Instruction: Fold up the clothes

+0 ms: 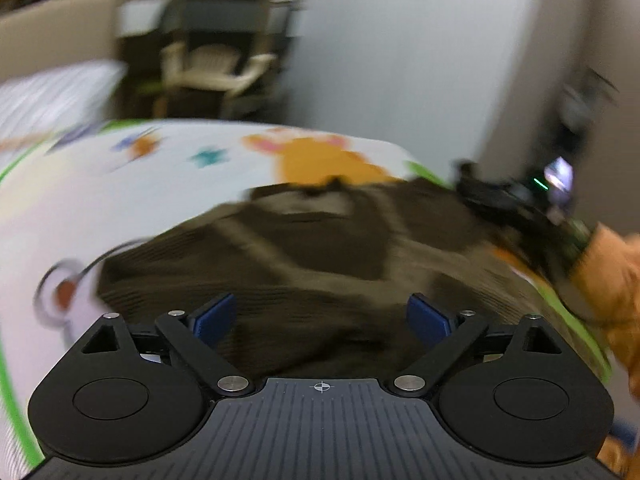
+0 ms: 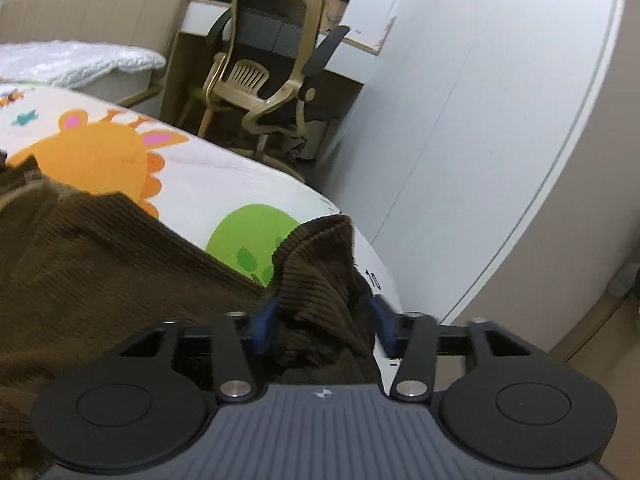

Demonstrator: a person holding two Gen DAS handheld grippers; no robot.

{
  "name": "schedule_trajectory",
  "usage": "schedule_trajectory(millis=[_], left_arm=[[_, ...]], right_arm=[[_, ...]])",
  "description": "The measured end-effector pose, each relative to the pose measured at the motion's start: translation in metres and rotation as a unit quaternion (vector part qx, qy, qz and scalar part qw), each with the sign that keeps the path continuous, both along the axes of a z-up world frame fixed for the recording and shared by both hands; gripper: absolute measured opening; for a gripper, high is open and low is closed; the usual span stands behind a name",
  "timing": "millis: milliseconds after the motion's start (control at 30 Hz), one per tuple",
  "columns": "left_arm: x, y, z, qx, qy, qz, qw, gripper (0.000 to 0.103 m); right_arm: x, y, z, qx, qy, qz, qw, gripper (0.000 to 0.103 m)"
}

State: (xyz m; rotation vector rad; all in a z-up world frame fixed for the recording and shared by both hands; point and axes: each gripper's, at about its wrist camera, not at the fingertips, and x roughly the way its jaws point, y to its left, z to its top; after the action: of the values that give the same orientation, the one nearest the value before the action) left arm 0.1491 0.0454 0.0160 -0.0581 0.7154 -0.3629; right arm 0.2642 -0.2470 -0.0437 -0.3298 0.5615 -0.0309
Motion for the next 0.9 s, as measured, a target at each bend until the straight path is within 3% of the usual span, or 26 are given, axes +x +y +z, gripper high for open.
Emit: schedule_trajectory(millis=[100, 233, 300, 333, 367, 467, 567, 700, 800, 833, 900], left_arm=[[-0.001, -0.034, -0.009, 0.041, -0.002, -0.033, 0.9986, 0.097], [0.002, -0.049, -0.038, 0.099, 0.002, -0.009, 0.995, 0.095], [-0.001, -0.034, -0.037, 0.089, -0.004, 0.005, 0.996, 0.055], [-0.002, -0.026, -0.036, 0.084, -0.006, 0.012, 0.9963, 0.044], [-0.003, -0.018, -0.036, 0.079, -0.009, 0.019, 0.9966, 0.027], [-0.012, 0.017, -0.021, 0.094, -0.032, 0.07, 0.9926, 0.018], [-0.017, 0.063, -0.012, 0.127, -0.045, 0.145, 0.9801, 0.017], [-0.024, 0.134, -0.011, 0.154, -0.028, 0.253, 0.9548, 0.018], [-0.033, 0.176, -0.008, 0.114, -0.004, 0.313, 0.943, 0.032], [-0.037, 0.185, -0.004, 0.087, -0.001, 0.326, 0.9413, 0.036], [-0.043, 0.191, 0.011, 0.045, -0.012, 0.331, 0.9423, 0.055]], right_arm=[[-0.01, -0.004, 0.013, 0.05, -0.006, 0.004, 0.999, 0.074], [-0.033, 0.0, 0.037, 0.094, -0.021, 0.03, 0.995, 0.082], [-0.046, 0.004, 0.048, 0.109, -0.027, 0.05, 0.992, 0.083], [-0.05, 0.007, 0.053, 0.116, -0.027, 0.06, 0.991, 0.083], [-0.052, 0.01, 0.057, 0.124, -0.027, 0.068, 0.99, 0.084], [-0.053, 0.02, 0.063, 0.146, -0.017, 0.085, 0.985, 0.086], [-0.051, 0.036, 0.06, 0.149, -0.003, 0.1, 0.984, 0.086], [-0.046, 0.057, 0.053, 0.167, 0.031, 0.123, 0.978, 0.086], [-0.043, 0.069, 0.049, 0.189, 0.056, 0.14, 0.97, 0.089], [-0.043, 0.071, 0.049, 0.192, 0.061, 0.144, 0.969, 0.089], [-0.043, 0.076, 0.048, 0.193, 0.065, 0.152, 0.967, 0.089]])
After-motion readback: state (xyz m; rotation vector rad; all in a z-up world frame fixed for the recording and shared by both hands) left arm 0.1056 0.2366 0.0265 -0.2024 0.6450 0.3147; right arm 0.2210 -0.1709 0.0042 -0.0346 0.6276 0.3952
